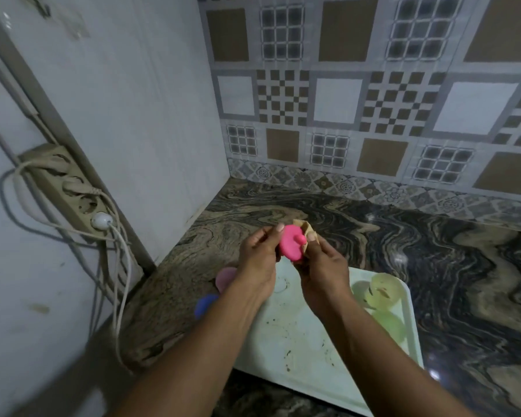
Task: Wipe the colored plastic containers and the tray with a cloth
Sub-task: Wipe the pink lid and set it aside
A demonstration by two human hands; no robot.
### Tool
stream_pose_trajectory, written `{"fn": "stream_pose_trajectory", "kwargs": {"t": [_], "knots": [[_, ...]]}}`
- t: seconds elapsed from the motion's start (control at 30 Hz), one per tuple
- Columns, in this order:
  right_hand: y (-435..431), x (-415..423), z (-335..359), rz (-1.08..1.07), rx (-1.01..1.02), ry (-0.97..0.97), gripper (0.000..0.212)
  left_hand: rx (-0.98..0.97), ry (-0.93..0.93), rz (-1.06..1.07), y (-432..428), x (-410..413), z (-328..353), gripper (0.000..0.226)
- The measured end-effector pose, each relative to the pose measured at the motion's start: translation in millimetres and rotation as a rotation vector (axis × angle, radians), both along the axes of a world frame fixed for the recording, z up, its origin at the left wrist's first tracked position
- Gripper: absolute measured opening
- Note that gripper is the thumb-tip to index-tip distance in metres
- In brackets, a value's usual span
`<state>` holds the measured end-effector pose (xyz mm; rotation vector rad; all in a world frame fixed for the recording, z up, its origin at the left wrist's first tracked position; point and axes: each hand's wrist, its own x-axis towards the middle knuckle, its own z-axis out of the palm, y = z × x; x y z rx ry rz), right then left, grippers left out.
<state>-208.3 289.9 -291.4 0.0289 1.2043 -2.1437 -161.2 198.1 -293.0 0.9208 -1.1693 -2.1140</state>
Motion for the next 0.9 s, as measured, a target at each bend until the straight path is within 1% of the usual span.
{"fn": "stream_pose_trajectory", "kwargs": {"t": [0.03,0.07,0.1,0.13,0.2,0.23,0.27,0.3,0.33,0.37,0.43,0.47,0.53,0.6,0.67,0.7,0.77,0.8,0.83,0.87,0.9], "knots": [[-4.4,4.6,-3.0,-0.078,-0.005,-0.051,0.025,0.012,-0.022,0.054,8.0,-1.8,-4.5,0.013],[-4.3,3.2,-5.9,-0.107,0.008,-0.067,0.023,0.003,-0.067,0.065,13.5,0.1,-9.2,0.01],[-2.5,-1.3,-5.4,-0.087,0.033,-0.034,0.021,-0.011,-0.113,0.025,15.4,5.9,-11.6,0.012],[1.6,-9.3,-3.7,-0.025,0.069,0.064,0.02,-0.017,-0.154,-0.066,12.2,12.3,-13.0,0.02],[11.1,-22.8,4.4,0.126,0.177,0.344,0.02,-0.026,-0.2,-0.28,-2.2,24.9,-7.3,0.032],[12.2,-27.7,7.6,0.176,0.225,0.444,0.021,-0.057,-0.209,-0.342,-9.7,28.7,-1.7,0.034],[11.1,-30.6,10.4,0.193,0.262,0.478,0.021,-0.109,-0.208,-0.375,-15.6,29.7,3.7,0.033],[6.7,-31.8,13.9,0.184,0.276,0.46,0.022,-0.169,-0.199,-0.382,-19.2,28.7,8.4,0.029],[1.5,-33.5,15.7,0.155,0.273,0.391,0.022,-0.213,-0.183,-0.377,-21.1,27.2,10.9,0.025],[-3.2,-37.7,16.8,0.107,0.261,0.272,0.023,-0.232,-0.156,-0.37,-21.4,26.1,11.5,0.026],[-9.1,-50.4,14.9,-0.014,0.198,-0.012,0.021,-0.205,-0.081,-0.338,-21.1,27.7,8.9,0.035],[-8.3,-57.2,12.0,-0.04,0.168,-0.109,0.021,-0.185,-0.051,-0.318,-21.7,29.6,7.1,0.035],[-1.5,-63.7,5.5,0.06,0.14,-0.189,0.024,-0.167,-0.014,-0.279,-22.5,33.7,1.7,0.026],[3.5,-58.2,1.0,0.277,0.069,-0.193,0.034,-0.154,-0.013,-0.22,-21.1,33.5,-4.9,0.02],[4.2,-44.3,3.5,0.471,-0.052,-0.132,0.046,-0.184,-0.074,-0.166,-19.3,30.6,-10.8,0.024],[3.0,-37.5,4.6,0.508,-0.058,-0.076,0.048,-0.226,-0.122,-0.139,-18.8,28.9,-14.1,0.031],[-2.5,-29.9,1.5,0.457,0.039,0.128,0.042,-0.353,-0.233,-0.09,-16.4,27.6,-17.8,0.042],[-5.3,-31.2,-2.5,0.417,0.111,0.247,0.037,-0.466,-0.309,-0.062,-15.4,28.2,-18.7,0.038],[-6.2,-32.5,-4.3,0.386,0.186,0.356,0.034,-0.612,-0.388,-0.019,-14.0,29.6,-19.5,0.03],[-7.4,-36.1,-6.0,0.372,0.251,0.433,0.034,-0.758,-0.43,0.034,-12.1,30.9,-20.1,0.025],[-8.1,-39.4,-6.2,0.366,0.294,0.479,0.035,-0.88,-0.414,0.063,-9.8,32.8,-20.1,0.028]]}}
